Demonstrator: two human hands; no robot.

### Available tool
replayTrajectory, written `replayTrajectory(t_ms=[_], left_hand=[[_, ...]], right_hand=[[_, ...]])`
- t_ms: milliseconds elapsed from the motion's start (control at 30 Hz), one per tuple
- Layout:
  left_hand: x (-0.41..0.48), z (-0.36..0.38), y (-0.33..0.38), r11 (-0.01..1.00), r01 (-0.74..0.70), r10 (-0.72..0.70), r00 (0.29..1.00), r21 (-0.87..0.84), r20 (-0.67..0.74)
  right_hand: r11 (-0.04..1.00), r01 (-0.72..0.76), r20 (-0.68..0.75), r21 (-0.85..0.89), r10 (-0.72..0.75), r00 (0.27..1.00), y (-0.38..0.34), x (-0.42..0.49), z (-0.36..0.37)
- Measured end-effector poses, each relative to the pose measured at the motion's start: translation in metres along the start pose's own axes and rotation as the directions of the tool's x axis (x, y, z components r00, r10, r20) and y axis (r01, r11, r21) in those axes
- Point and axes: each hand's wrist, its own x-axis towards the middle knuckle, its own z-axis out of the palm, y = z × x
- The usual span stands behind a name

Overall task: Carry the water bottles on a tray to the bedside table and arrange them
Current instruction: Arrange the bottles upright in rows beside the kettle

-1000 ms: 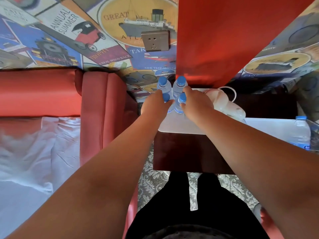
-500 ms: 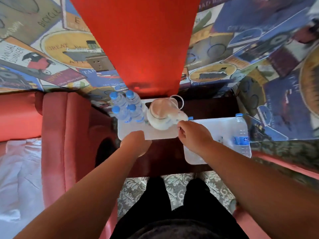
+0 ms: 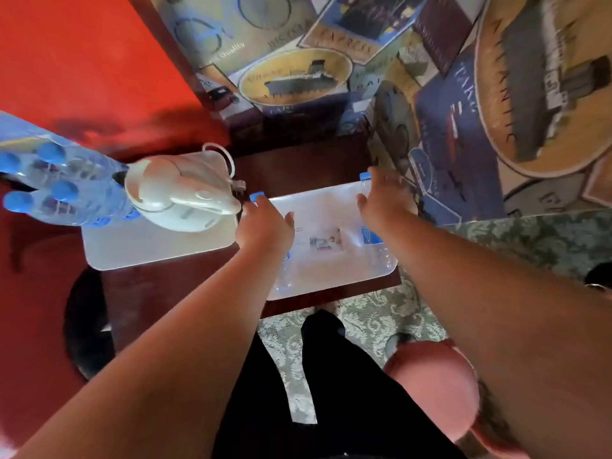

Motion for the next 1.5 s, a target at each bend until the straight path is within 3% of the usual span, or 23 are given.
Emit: replayTrajectory(t_ms=[133, 333, 467, 667, 933, 1033, 1233, 1500], left_hand=[[0.039, 0.016, 0.006, 0.996, 0.078, -0.078, 0.997, 0.037, -0.011], [0.068, 0.020, 0.015, 0.991, -0.037, 0.032, 0.999, 0.127, 0.041], [0.074, 0.015, 0.031, 0.994, 0.014, -0.025, 0.994, 0.104, 0.106], [0.045, -0.017, 0.027, 0.959, -0.189, 0.158, 0.976, 0.213, 0.152], [-0.065, -0.087, -0.041, 0.924, -0.381, 0.381, 0.924, 0.012, -0.038], [-0.087, -0.119, -0.065, 0.934, -0.352, 0.343, 0.930, -0.053, -0.136], [-0.107, -0.178, -0.139, 0.970, -0.232, 0.217, 0.959, -0.065, -0.182], [-0.083, -0.222, -0.268, 0.971, -0.200, 0.161, 0.952, -0.132, -0.260]], right_hand=[[1.000, 0.025, 0.049, 0.002, -0.025, 0.998, 0.003, 0.035, 0.016], [0.989, 0.052, 0.087, -0.140, -0.040, 0.995, -0.006, 0.060, 0.019], [0.986, 0.078, 0.201, -0.150, -0.047, 0.978, -0.016, 0.074, 0.011], [0.901, 0.323, 0.358, -0.290, -0.211, 0.910, -0.041, 0.054, -0.020], [0.788, 0.580, 0.225, -0.206, -0.539, 0.812, -0.063, -0.061, -0.062], [0.774, 0.615, 0.133, -0.153, -0.600, 0.789, -0.082, -0.092, -0.081], [0.702, 0.699, 0.025, -0.137, -0.703, 0.711, -0.156, -0.138, -0.110], [0.745, 0.666, -0.050, -0.039, -0.667, 0.743, -0.275, -0.187, -0.086]])
